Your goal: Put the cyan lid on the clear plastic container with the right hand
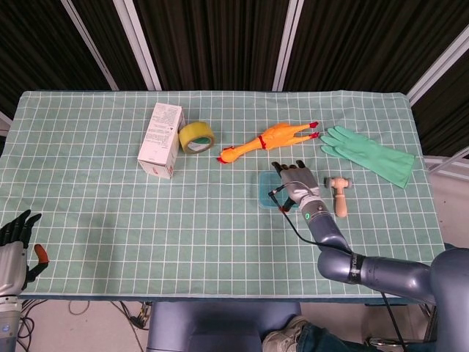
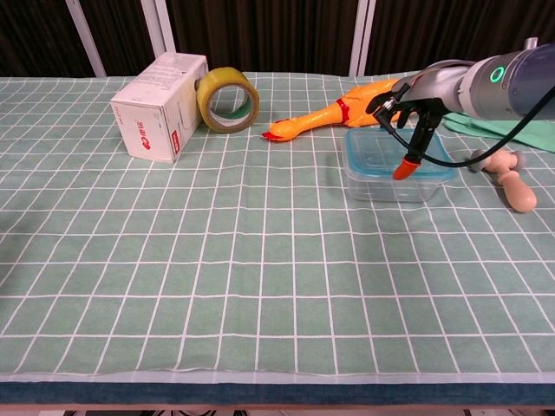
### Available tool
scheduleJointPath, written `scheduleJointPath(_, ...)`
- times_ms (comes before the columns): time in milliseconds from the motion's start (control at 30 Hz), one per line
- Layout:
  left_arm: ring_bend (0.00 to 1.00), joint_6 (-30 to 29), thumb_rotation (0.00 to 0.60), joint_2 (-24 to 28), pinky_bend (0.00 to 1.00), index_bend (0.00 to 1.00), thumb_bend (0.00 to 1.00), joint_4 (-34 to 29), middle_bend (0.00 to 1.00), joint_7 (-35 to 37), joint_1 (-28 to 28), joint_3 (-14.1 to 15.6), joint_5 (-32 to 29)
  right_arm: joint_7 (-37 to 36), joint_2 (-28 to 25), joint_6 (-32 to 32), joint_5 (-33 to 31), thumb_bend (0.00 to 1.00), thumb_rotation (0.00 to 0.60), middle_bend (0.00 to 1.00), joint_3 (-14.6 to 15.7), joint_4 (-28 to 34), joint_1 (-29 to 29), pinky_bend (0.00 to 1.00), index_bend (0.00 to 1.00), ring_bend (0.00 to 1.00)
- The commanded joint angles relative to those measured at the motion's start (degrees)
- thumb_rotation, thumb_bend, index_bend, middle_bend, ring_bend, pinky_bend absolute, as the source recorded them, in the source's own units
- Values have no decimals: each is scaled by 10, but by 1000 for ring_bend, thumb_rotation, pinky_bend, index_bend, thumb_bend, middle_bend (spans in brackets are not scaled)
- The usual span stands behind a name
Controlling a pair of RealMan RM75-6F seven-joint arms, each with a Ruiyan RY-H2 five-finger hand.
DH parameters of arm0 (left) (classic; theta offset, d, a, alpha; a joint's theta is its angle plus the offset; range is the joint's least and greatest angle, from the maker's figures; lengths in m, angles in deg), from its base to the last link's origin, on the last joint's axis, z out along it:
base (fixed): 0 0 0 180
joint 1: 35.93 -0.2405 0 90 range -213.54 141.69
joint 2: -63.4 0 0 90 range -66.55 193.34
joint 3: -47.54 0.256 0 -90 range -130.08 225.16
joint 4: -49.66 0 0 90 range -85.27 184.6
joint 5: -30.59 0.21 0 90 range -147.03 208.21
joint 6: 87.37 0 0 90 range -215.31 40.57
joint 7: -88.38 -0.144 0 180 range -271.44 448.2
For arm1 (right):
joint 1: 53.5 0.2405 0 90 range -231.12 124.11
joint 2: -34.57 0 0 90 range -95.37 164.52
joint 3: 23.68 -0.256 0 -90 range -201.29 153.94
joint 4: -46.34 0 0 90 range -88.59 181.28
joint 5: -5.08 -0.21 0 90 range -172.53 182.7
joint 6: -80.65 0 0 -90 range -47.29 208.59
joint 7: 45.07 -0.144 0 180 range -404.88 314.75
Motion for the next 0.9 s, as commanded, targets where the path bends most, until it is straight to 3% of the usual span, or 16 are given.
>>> scheduleJointPath(33,0,0,600,0,0,124,742,0,0,0,0,0,0,0,1,0,0,278,600,537,0,-1,0,0,0,186)
scheduleJointPath(900,0,0,600,1,0,124,742,0,0,0,0,1,0,17,18,11,-3,278,600,537,3,-12,3,0,0,186)
